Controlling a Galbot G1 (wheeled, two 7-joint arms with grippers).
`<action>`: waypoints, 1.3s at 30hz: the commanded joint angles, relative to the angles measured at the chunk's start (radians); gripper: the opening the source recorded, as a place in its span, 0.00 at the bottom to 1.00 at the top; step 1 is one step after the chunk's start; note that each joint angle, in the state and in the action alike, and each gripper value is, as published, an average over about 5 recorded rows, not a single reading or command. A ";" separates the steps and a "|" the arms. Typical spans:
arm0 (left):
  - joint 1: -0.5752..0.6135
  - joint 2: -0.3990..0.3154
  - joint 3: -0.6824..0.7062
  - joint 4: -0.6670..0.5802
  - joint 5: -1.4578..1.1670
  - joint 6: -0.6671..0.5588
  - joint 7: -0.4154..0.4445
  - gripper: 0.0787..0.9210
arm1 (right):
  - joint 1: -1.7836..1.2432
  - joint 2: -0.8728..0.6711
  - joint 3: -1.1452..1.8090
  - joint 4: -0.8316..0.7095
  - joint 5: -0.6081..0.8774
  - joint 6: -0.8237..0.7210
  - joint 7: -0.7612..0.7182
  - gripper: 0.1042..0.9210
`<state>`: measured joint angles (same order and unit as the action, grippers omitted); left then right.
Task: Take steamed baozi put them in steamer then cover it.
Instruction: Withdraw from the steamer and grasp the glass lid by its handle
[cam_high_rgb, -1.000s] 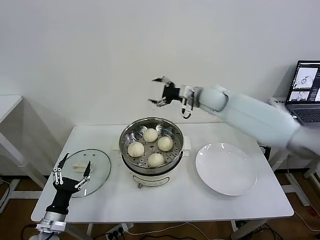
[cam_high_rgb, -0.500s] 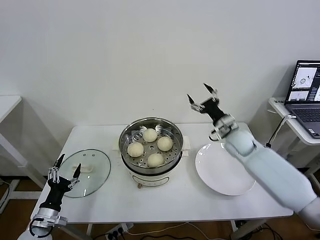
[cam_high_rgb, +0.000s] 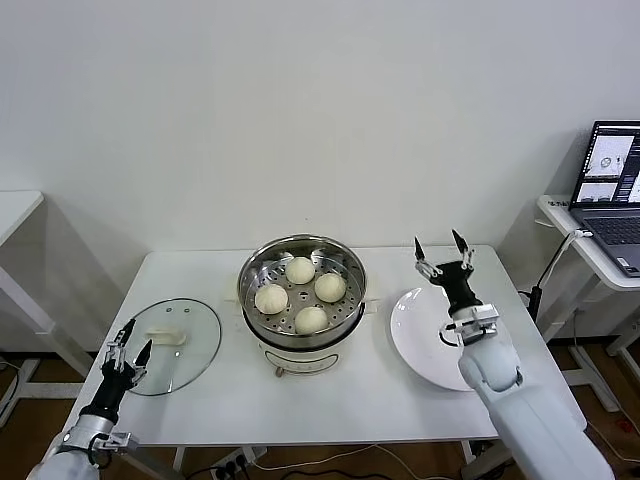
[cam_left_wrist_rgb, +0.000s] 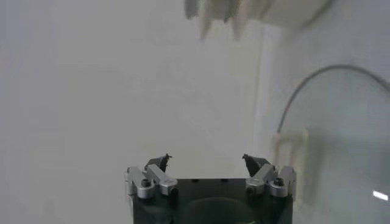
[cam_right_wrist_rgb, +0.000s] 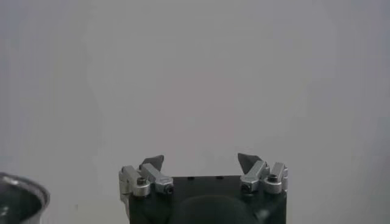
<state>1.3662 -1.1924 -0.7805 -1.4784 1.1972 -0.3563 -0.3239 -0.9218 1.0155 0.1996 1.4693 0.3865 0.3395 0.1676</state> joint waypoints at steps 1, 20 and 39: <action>-0.113 -0.007 0.011 0.185 0.233 -0.017 -0.088 0.88 | -0.166 0.077 0.138 0.017 -0.037 0.022 0.002 0.88; -0.160 -0.029 0.028 0.214 0.262 -0.002 -0.086 0.88 | -0.185 0.108 0.138 0.001 -0.067 0.031 -0.014 0.88; -0.218 -0.038 0.054 0.260 0.264 0.010 -0.087 0.88 | -0.194 0.126 0.136 -0.009 -0.116 0.040 -0.022 0.88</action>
<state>1.1686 -1.2289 -0.7347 -1.2433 1.4542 -0.3494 -0.4084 -1.1120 1.1358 0.3321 1.4609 0.2881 0.3782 0.1463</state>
